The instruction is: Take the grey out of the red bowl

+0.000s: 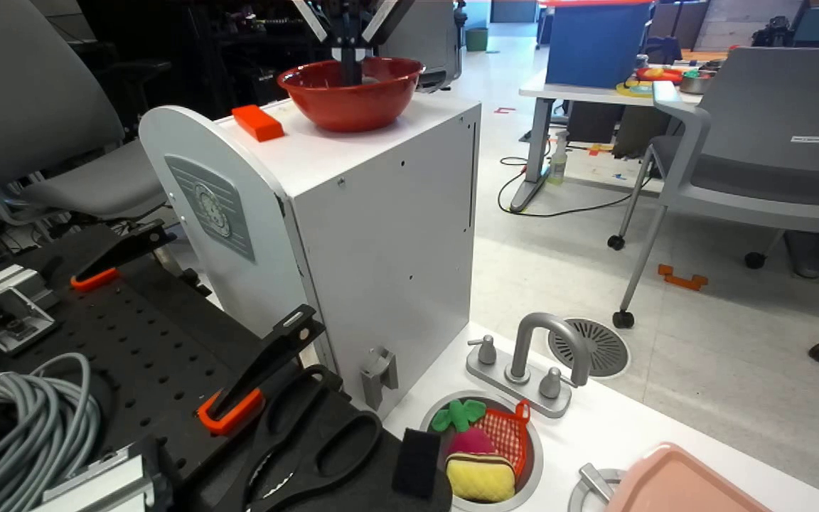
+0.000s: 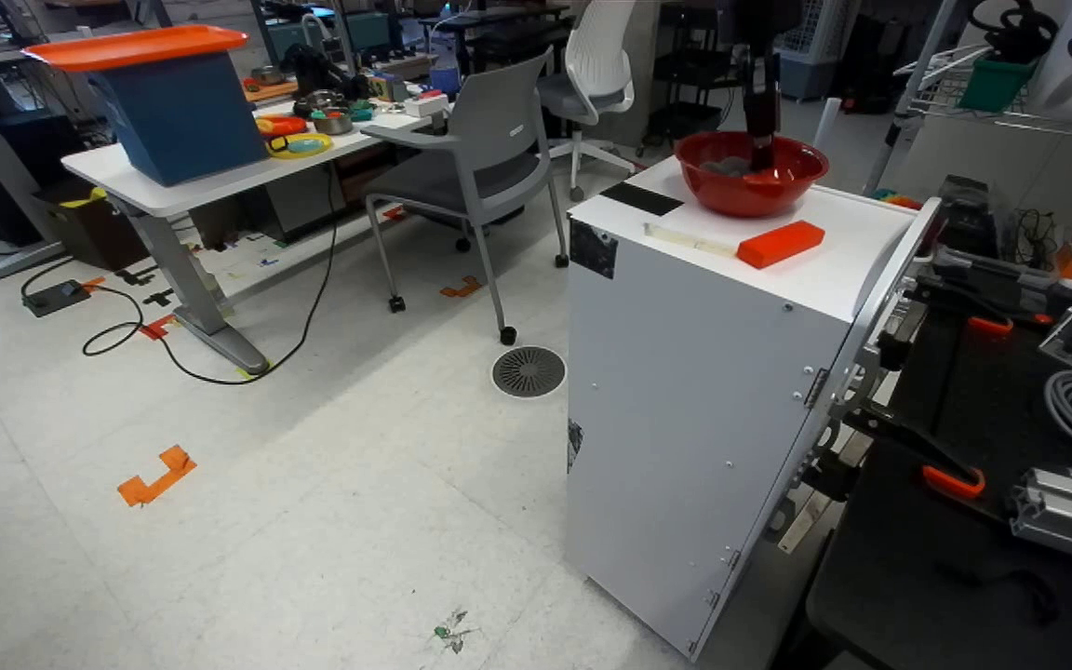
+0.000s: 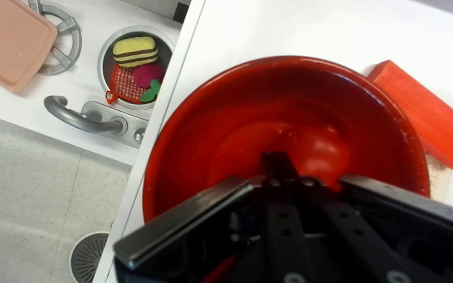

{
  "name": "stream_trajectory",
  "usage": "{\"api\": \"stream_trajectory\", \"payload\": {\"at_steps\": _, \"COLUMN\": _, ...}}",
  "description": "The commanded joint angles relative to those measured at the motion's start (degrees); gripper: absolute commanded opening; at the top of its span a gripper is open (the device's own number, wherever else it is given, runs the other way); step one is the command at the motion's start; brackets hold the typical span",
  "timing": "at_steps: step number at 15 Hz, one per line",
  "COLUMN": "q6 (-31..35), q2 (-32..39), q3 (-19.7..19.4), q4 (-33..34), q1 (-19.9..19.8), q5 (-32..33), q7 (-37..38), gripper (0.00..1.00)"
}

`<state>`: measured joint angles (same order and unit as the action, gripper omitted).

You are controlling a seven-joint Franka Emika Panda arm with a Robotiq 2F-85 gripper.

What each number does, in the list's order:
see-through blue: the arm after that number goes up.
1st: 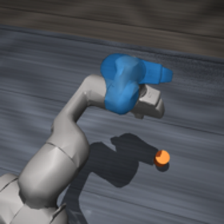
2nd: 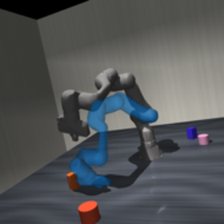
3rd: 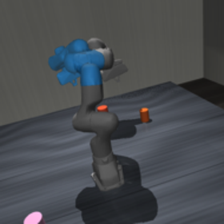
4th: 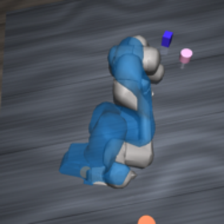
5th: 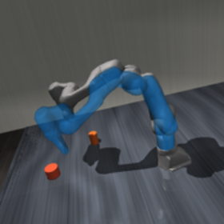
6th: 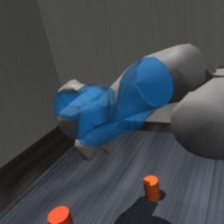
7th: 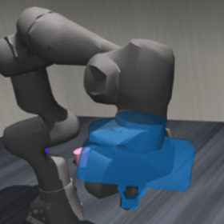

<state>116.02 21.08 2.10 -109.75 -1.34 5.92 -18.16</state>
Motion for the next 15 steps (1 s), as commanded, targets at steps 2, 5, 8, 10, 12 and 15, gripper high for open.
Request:
{"api": "stream_trajectory", "payload": {"at_steps": 2, "q6": -1.57, "q2": -0.38, "q3": 0.03, "q4": 1.40, "q1": 0.10, "q5": 0.15, "q7": 0.00, "gripper": 0.16}}
{"api": "stream_trajectory", "payload": {"at_steps": 5, "q6": -1.78, "q2": -0.08, "q3": -0.05, "q4": 2.07, "q1": 0.13, "q5": 0.31, "q7": 0.10, "gripper": 0.40}}
{"api": "stream_trajectory", "payload": {"at_steps": 8, "q6": -1.89, "q2": 0.49, "q3": 0.02, "q4": 2.45, "q1": -0.21, "q5": -0.34, "q7": -0.44, "gripper": 0.63}}
{"api": "stream_trajectory", "payload": {"at_steps": 10, "q6": -1.87, "q2": 0.62, "q3": -0.02, "q4": 2.40, "q1": -0.31, "q5": -0.34, "q7": -0.58, "gripper": 0.77}}
{"api": "stream_trajectory", "payload": {"at_steps": 12, "q6": -1.94, "q2": 0.87, "q3": -0.03, "q4": 2.50, "q1": -0.44, "q5": -0.43, "q7": -0.67, "gripper": 0.91}}
{"api": "stream_trajectory", "payload": {"at_steps": 15, "q6": -2.26, "q2": 2.02, "q3": -0.18, "q4": 3.15, "q1": -0.68, "q5": -0.57, "q7": -0.61, "gripper": 1.00}}
